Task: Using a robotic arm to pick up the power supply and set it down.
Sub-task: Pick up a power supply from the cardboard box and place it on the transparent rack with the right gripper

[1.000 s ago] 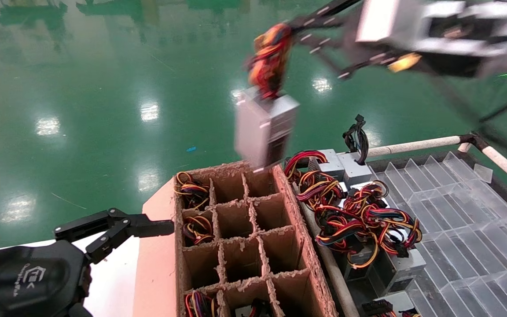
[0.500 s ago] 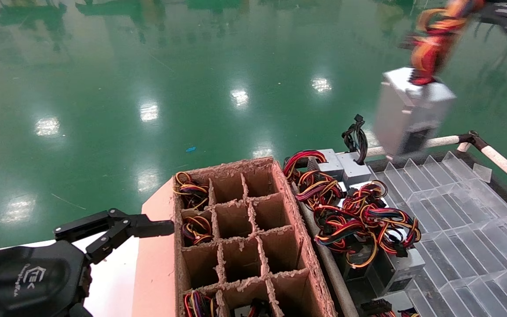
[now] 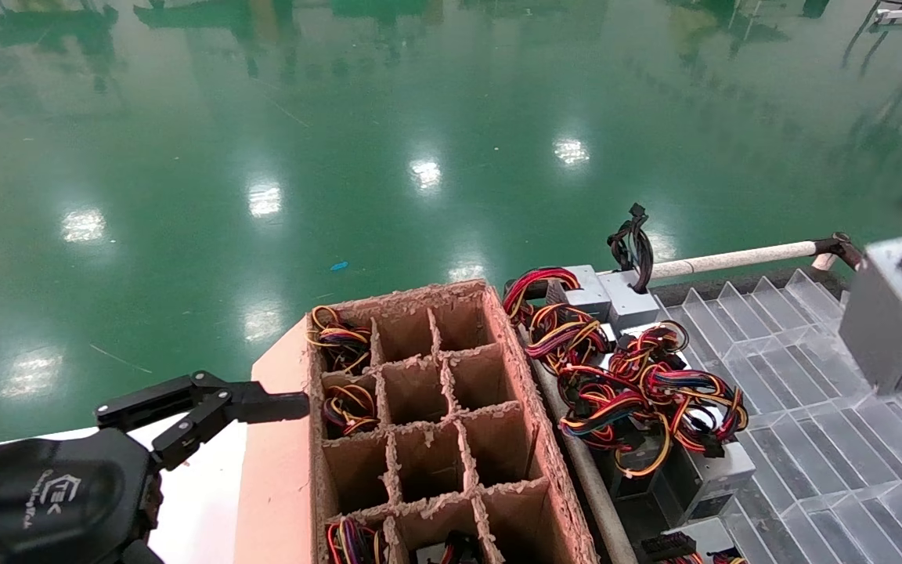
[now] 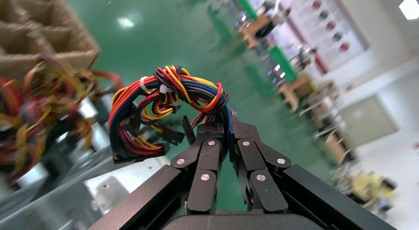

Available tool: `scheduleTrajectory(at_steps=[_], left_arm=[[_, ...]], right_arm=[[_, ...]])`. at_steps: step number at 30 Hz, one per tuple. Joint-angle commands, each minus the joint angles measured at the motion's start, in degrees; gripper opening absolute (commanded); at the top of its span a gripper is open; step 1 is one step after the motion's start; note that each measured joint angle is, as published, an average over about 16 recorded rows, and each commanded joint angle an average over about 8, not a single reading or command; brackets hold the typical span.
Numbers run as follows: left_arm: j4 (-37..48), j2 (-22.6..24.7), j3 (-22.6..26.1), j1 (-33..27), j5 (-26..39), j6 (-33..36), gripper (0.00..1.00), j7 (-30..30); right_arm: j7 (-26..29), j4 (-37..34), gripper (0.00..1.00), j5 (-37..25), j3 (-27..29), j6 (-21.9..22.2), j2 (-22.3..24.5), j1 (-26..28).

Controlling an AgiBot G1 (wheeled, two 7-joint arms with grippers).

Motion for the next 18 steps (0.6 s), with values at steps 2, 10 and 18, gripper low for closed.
scheduleTrajectory(at_steps=[2,10,18], left_arm=[[0.0,0.0,0.0,0.0,0.0,0.0,1.0,0.0],[0.0,0.0,0.0,0.0,0.0,0.0,1.0,0.0],[0.0,0.0,0.0,0.0,0.0,0.0,1.0,0.0]], right_arm=[[1.2,0.0,0.0,-0.1,-0.7,-0.4,2.0,-1.7],[4.4,2.1,0.0,3.3,-2.4,-0.8,5.5,-8.7],[6.3,5.8,0.0,7.5,-4.5,-0.8,7.1,-15.1]])
